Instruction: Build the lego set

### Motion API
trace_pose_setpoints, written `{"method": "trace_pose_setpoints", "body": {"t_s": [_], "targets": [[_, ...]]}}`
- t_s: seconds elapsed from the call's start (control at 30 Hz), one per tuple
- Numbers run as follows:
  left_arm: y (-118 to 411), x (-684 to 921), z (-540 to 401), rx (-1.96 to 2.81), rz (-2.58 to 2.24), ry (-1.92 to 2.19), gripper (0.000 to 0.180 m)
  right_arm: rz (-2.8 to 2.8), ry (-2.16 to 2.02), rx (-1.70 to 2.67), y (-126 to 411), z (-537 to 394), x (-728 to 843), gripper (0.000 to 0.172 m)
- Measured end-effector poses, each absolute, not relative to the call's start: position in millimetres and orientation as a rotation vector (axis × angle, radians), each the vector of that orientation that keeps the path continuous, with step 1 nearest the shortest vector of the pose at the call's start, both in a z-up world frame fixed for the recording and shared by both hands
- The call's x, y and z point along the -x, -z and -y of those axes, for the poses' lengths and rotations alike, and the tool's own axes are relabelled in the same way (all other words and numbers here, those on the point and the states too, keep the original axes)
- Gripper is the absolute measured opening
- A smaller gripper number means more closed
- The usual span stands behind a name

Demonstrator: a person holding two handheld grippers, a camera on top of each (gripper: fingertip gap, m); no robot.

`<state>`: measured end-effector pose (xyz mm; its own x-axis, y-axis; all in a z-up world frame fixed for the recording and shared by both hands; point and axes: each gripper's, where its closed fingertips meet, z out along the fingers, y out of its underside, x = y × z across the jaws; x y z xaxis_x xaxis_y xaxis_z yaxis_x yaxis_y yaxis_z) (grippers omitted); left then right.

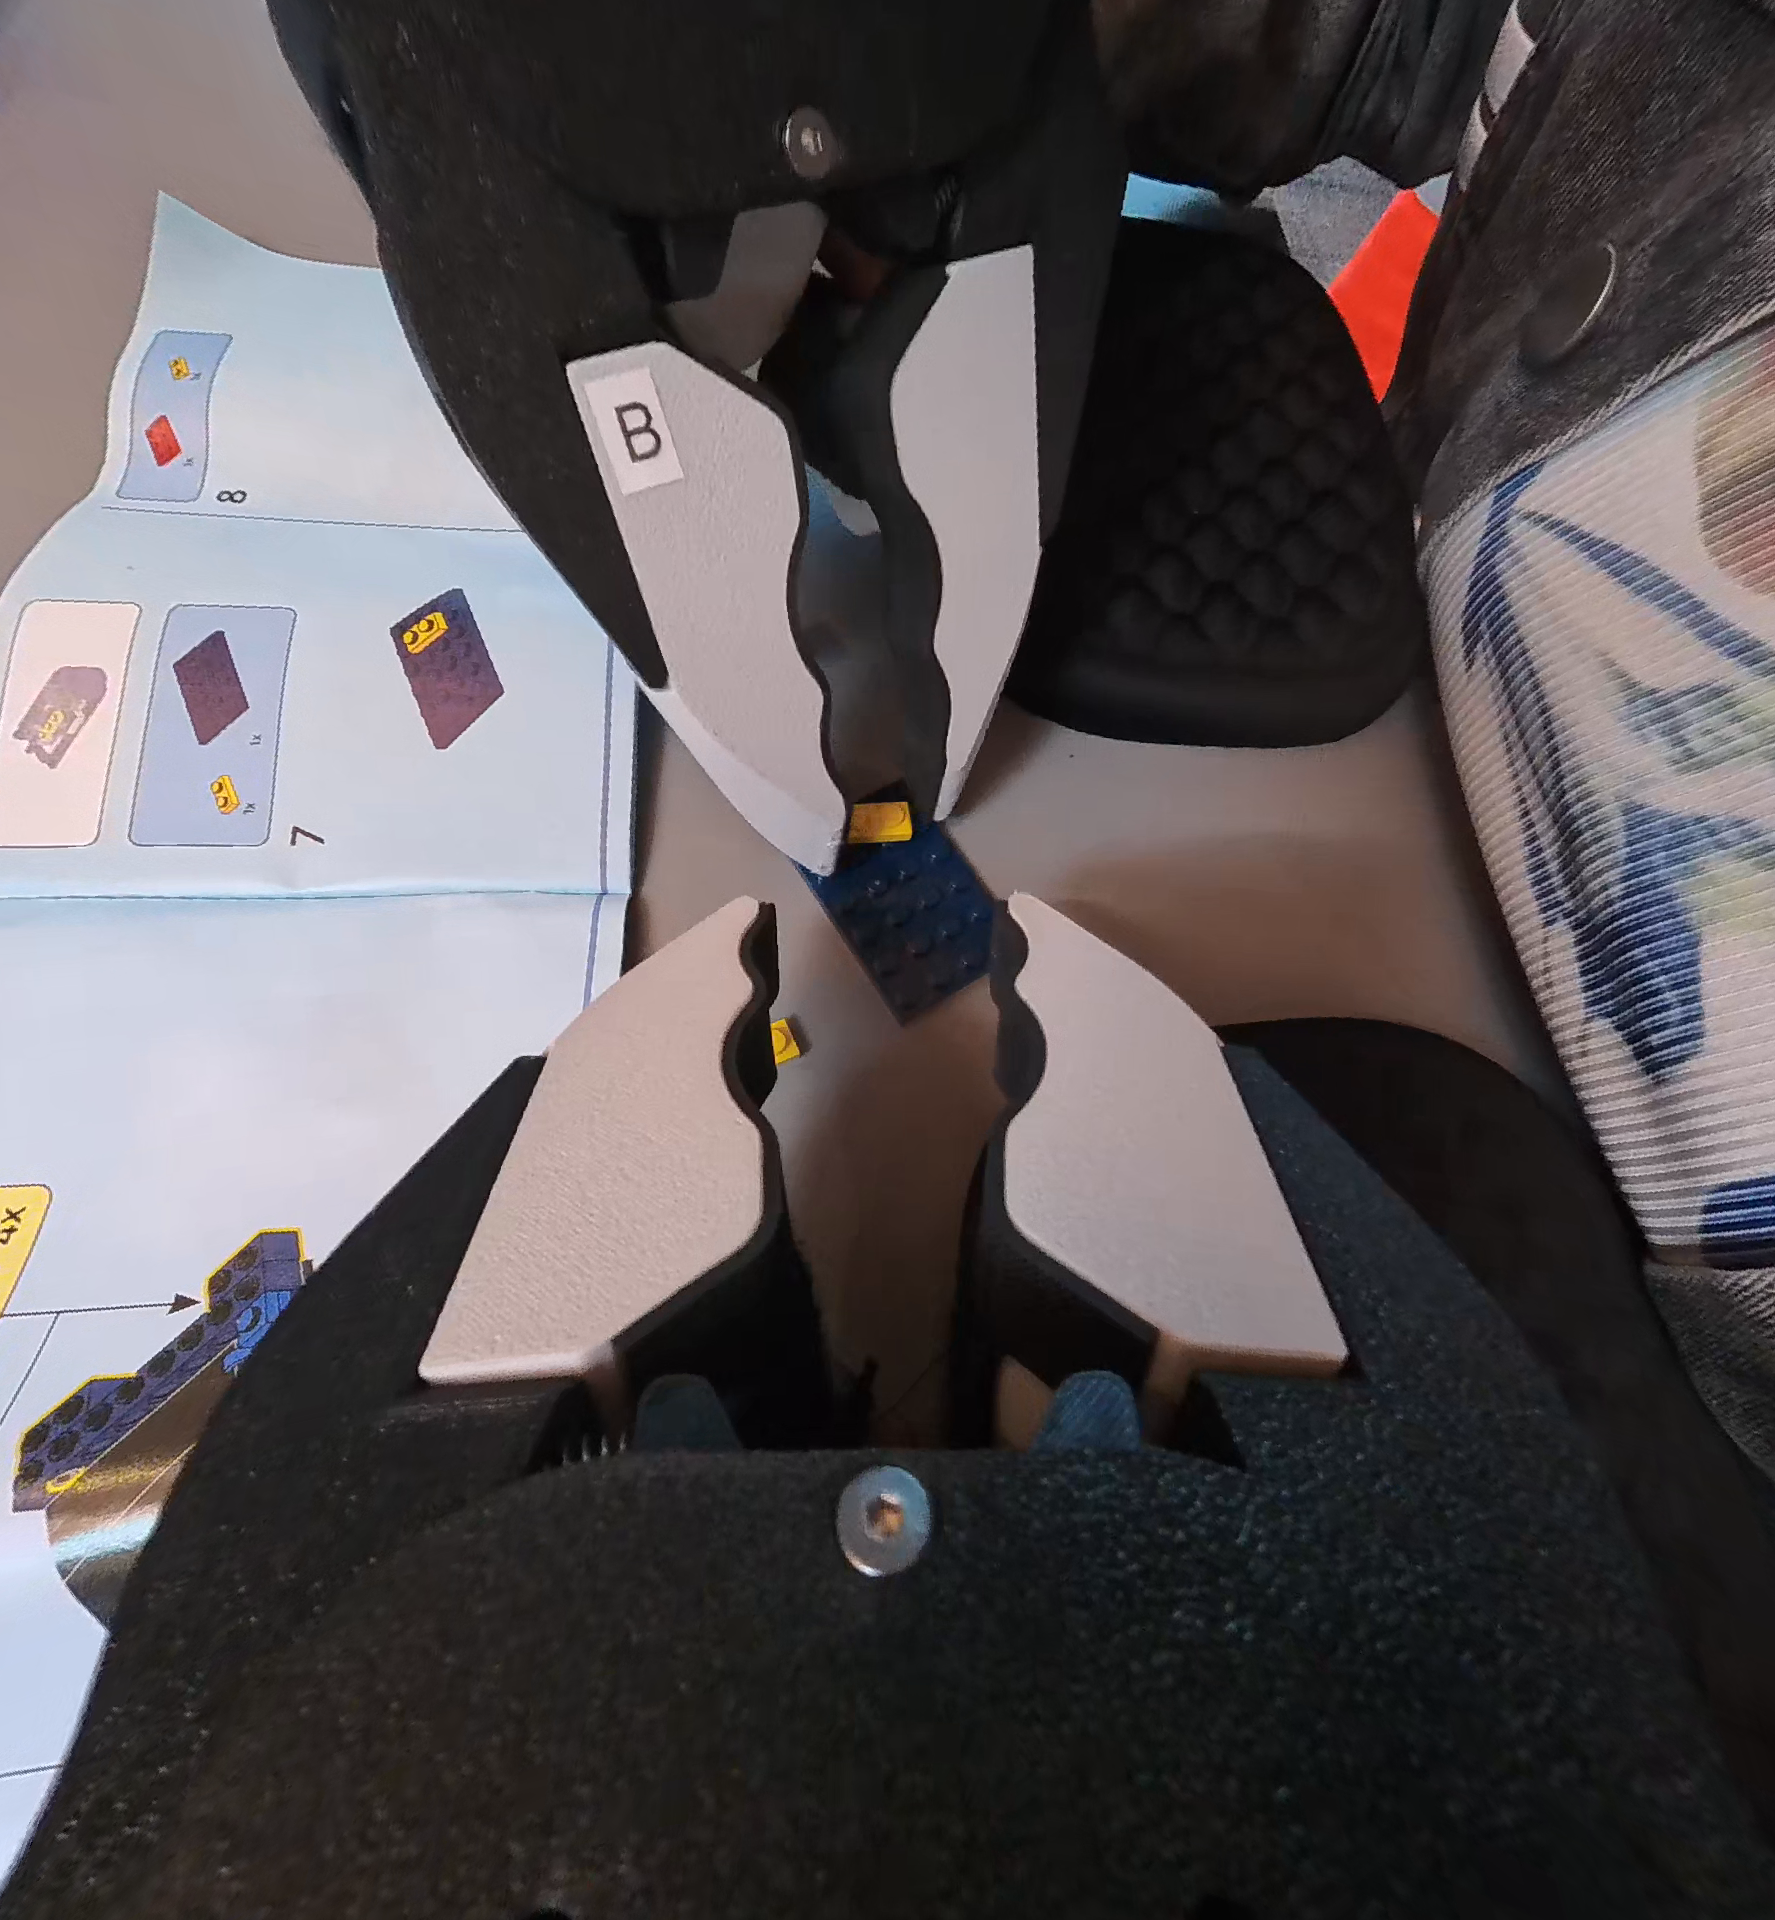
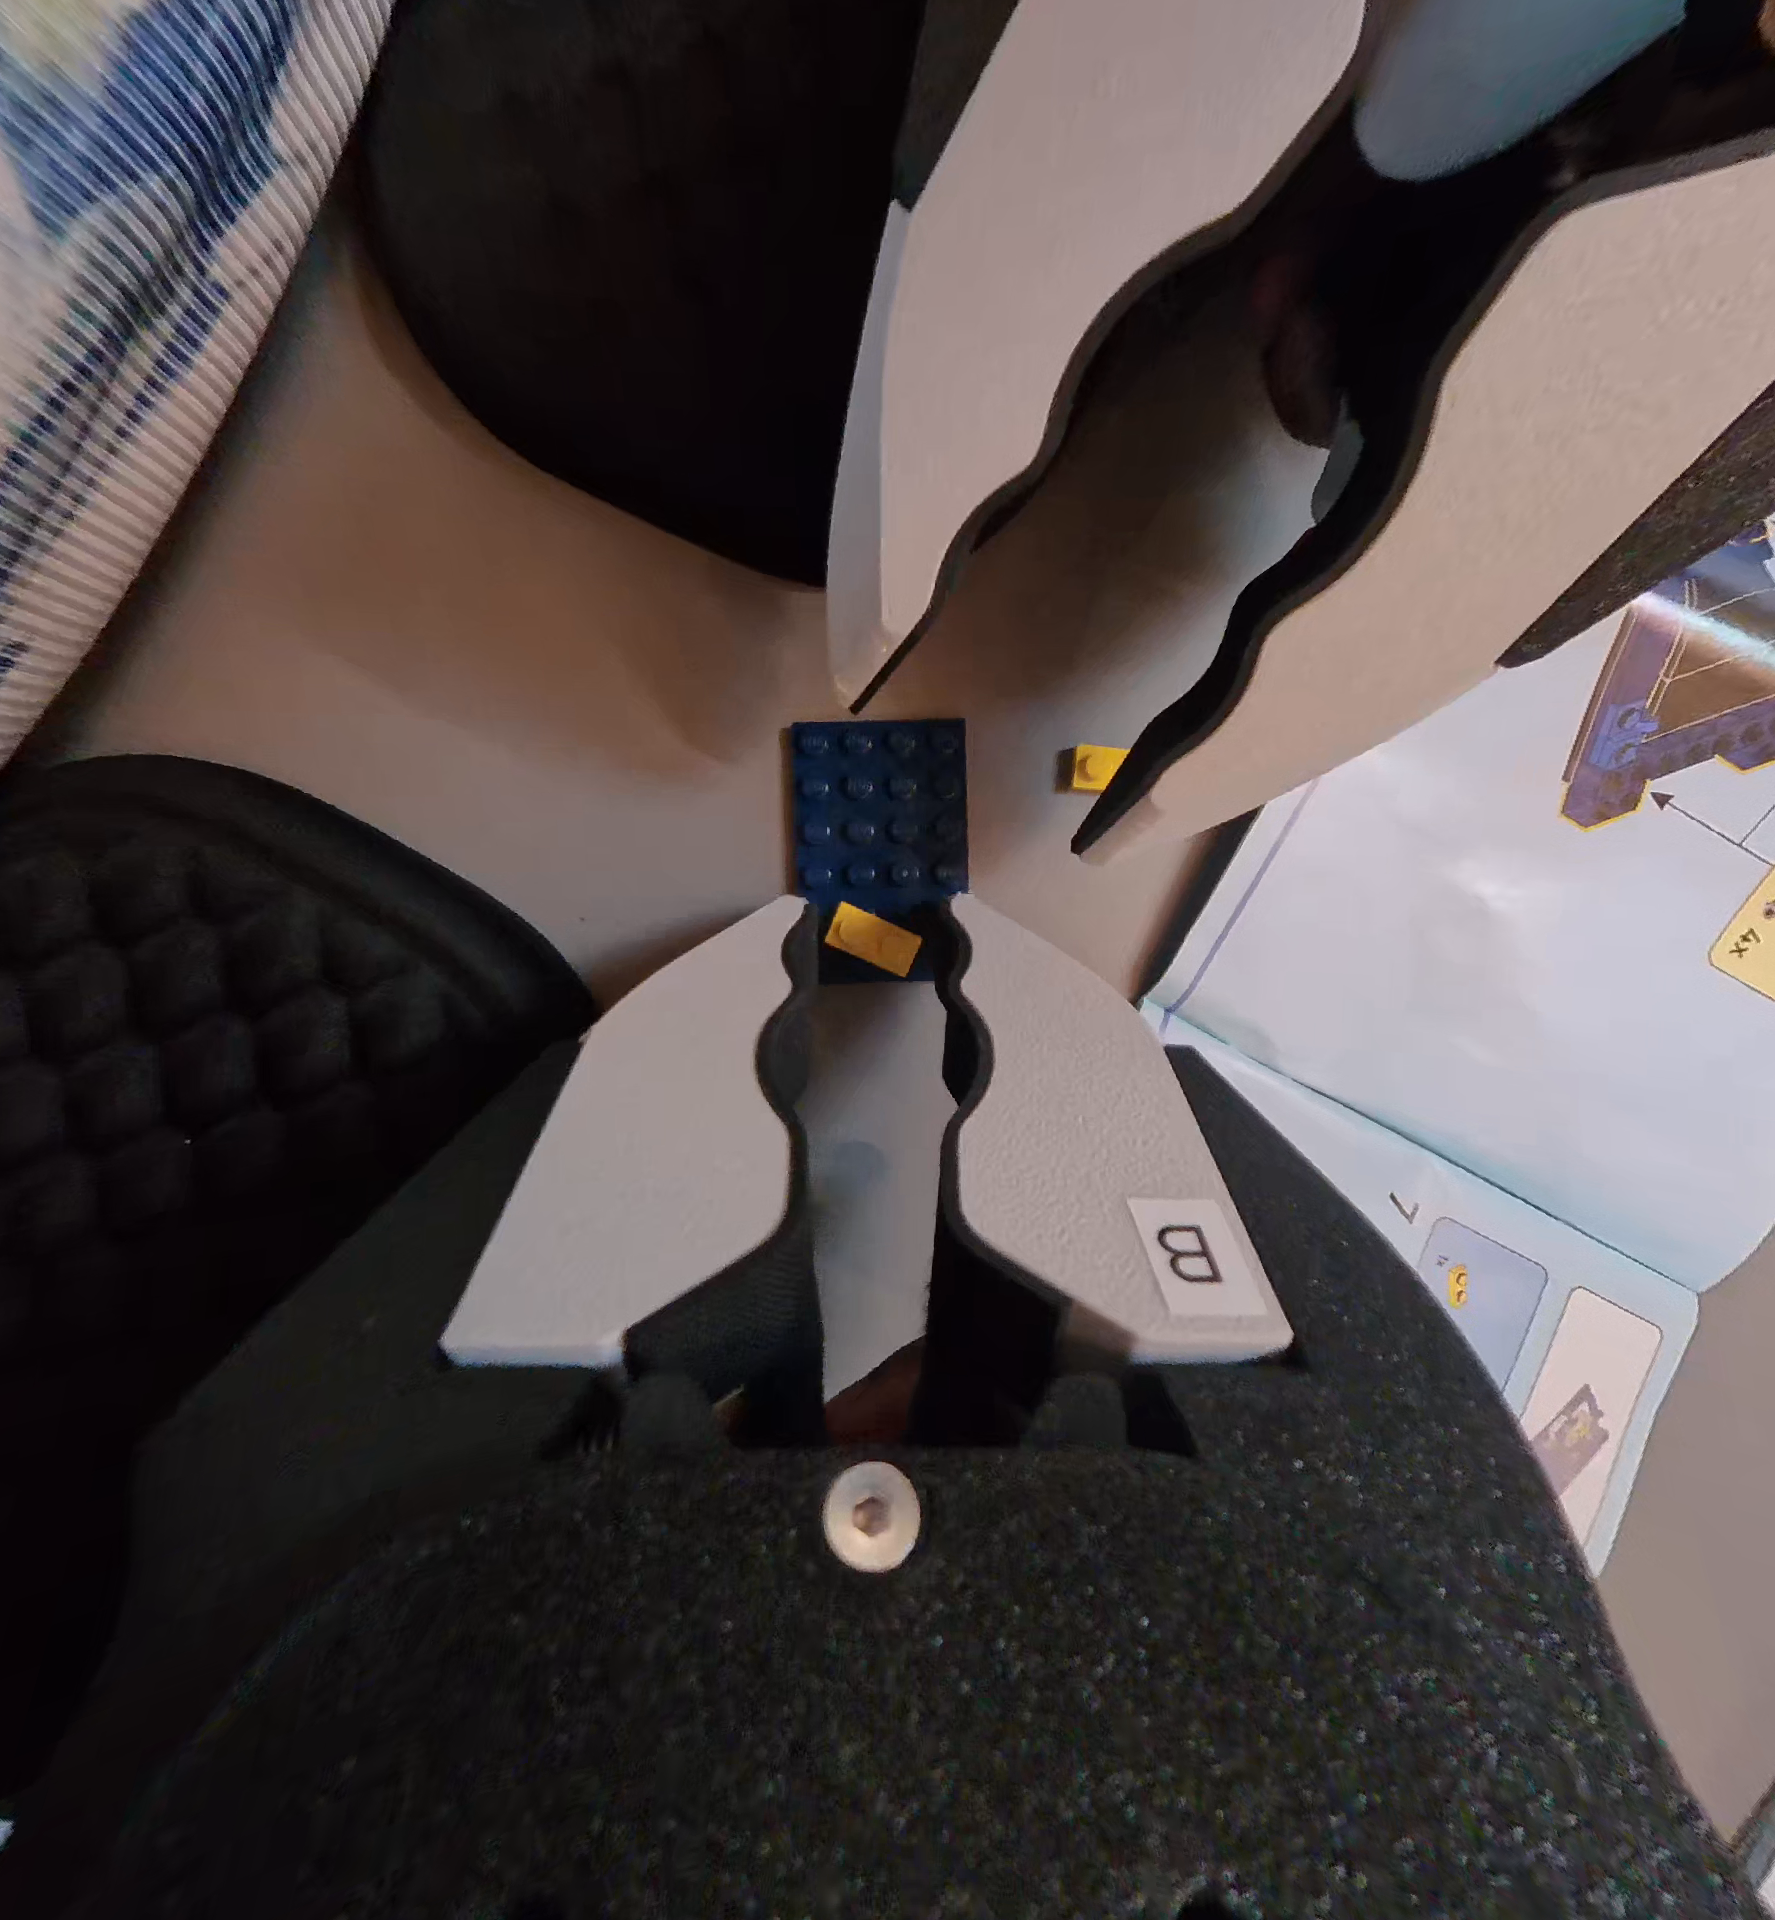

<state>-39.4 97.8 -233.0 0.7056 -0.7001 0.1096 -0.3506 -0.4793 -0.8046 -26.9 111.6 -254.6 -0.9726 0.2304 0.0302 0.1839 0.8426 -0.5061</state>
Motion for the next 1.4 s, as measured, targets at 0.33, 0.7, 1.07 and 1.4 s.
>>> {"method": "trace_pose_setpoints", "body": {"t_s": [0.33, 0.7, 1.07, 1.4], "targets": [[244.6, 38.8, -95.0, 2.177, -0.826, 0.539, 0.037, 2.894, -0.837, 0.494, 246.9, -123.2, 25.1, 0.012], [249.7, 29.6, -94.0, 2.185, -0.861, 0.579, 0.039, 2.888, -0.852, 0.525, 253.2, -122.1, 24.7, 0.002], [250.6, 28.1, -93.3, 2.187, -0.87, 0.582, 0.039, 2.876, -0.854, 0.509, 250.4, -116.8, 28.0, 0.002], [252.9, 27.1, -91.8, 2.199, -0.878, 0.583, 0.039, 2.861, -0.884, 0.536, 246.6, -110.1, 24.8, 0.0]]}}
